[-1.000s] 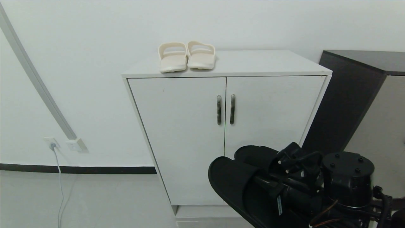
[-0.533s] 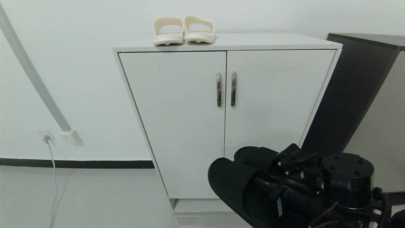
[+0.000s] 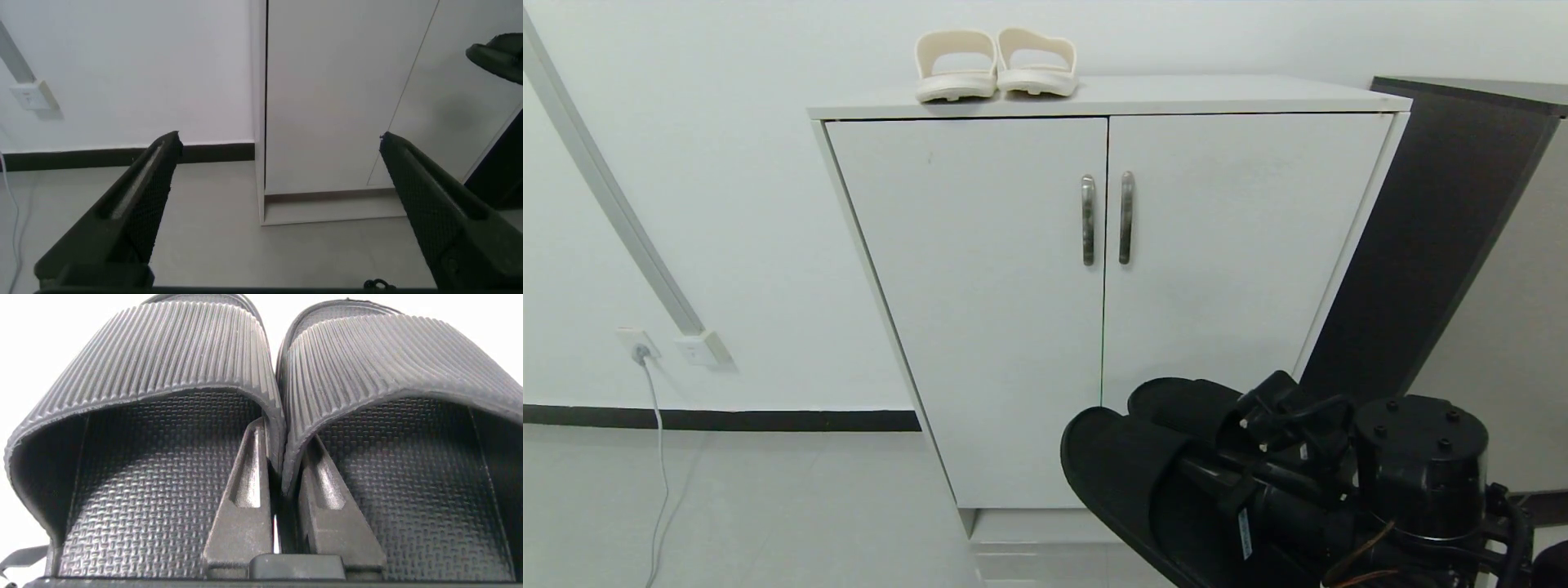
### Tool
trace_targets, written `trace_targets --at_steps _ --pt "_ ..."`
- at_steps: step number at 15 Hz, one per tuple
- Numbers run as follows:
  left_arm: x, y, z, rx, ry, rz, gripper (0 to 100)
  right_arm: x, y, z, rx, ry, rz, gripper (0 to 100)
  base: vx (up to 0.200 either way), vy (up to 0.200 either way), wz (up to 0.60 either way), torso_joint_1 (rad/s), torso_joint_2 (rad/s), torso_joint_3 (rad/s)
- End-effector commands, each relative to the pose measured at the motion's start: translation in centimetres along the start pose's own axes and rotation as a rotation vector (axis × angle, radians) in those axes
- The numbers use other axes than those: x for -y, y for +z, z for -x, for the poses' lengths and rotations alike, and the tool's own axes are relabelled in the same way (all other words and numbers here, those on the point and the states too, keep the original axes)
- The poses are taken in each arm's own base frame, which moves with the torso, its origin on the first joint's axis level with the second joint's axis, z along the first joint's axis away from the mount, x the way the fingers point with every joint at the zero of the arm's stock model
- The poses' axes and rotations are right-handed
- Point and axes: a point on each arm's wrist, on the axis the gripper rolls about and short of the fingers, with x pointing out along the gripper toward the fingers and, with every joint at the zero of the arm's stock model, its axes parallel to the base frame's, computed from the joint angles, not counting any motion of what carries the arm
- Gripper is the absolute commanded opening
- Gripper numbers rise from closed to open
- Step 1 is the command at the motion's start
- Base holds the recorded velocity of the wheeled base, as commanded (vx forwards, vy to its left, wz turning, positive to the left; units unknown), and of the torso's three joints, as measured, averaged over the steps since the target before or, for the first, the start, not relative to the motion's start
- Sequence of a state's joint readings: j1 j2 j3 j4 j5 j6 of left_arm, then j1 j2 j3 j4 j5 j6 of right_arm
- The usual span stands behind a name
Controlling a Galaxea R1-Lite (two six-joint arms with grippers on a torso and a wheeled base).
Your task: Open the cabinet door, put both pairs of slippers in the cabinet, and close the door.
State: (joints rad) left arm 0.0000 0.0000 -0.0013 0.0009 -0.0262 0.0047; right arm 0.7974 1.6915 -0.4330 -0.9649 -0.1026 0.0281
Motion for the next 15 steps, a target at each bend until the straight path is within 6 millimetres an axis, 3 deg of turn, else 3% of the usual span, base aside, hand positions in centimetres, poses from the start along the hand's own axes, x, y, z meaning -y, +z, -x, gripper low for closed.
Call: trace_targets --at_steps 1,7,10,12,15 --pt "0.0 0.0 0.0 -0.003 0.000 -0.001 100 0.0 -0.1 0.0 -0.004 0.000 0.007 0 0.000 0.000 0.00 0.000 0.00 0.000" --pt "0.0 0.8 -0.5 -0.057 -0.001 -0.011 100 0.0 -0.1 0.2 0.031 0.001 0.020 0 0.000 0.000 0.00 0.000 0.00 0.000" --pt "-0.1 8.6 -2.3 -0.049 -0.023 0.061 100 0.0 -0.2 0.4 0.033 0.002 0.025 0 0.000 0.000 0.00 0.000 0.00 0.000" --pt "0.0 10.3 -4.3 -0.109 -0.056 0.021 100 0.1 -0.3 0.4 0.031 -0.001 0.020 0 0.000 0.000 0.00 0.000 0.00 0.000" --pt "0.2 11.3 -7.3 -0.165 -0.205 0.029 100 0.0 -0.7 0.0 0.013 0.000 0.025 0 0.000 0.000 0.00 0.000 0.00 0.000"
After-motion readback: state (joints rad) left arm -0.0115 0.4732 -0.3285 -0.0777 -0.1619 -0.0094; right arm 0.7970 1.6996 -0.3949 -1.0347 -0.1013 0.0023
